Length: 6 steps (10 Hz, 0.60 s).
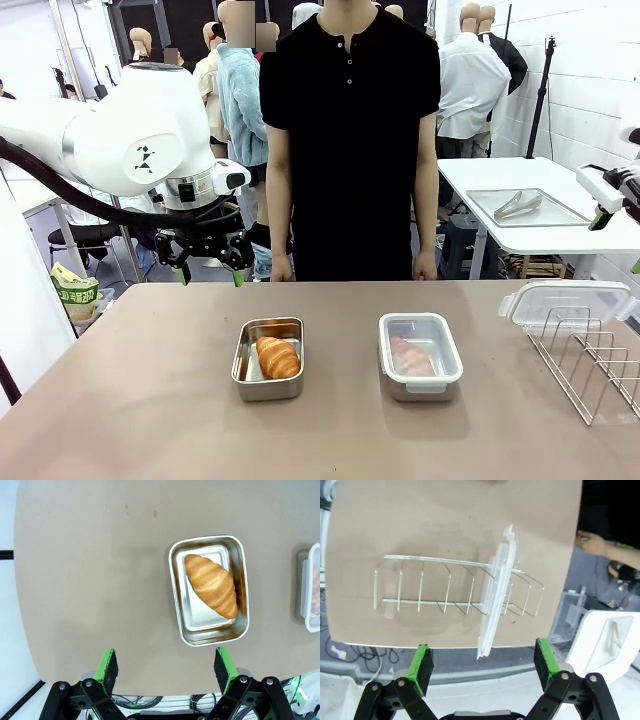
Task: Place the bread in airtight containers.
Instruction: Pick up one Airtight Container lid and hand it to the human.
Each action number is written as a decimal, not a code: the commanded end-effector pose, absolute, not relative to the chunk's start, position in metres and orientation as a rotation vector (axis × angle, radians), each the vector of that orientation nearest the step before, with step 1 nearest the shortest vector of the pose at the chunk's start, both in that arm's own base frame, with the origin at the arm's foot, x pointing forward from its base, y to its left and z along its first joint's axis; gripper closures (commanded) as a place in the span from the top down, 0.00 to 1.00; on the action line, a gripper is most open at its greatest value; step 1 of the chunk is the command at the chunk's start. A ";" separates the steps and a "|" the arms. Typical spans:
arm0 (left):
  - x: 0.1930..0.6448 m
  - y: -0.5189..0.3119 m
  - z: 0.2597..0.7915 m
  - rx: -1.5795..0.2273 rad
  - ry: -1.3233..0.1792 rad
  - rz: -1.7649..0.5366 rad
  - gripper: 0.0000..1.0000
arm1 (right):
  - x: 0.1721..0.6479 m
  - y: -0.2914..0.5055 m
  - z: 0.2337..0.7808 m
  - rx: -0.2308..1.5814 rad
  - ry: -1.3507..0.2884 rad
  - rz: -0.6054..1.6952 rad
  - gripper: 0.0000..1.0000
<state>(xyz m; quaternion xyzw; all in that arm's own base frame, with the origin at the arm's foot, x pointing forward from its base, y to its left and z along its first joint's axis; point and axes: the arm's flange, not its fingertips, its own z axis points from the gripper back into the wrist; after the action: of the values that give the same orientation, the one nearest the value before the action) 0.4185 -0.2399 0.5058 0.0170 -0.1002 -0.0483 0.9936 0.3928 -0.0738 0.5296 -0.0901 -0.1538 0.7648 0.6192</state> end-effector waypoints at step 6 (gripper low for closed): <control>0.419 -0.238 0.508 0.039 -0.200 -0.099 1.00 | 0.450 -0.069 0.462 -0.120 -0.403 1.841 1.00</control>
<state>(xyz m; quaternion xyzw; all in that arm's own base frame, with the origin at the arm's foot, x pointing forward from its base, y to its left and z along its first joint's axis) 0.4185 -0.2400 0.5057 0.0170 -0.1002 -0.0484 0.9936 0.4396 -0.0714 0.4588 -0.0458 -0.1604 0.7821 0.6004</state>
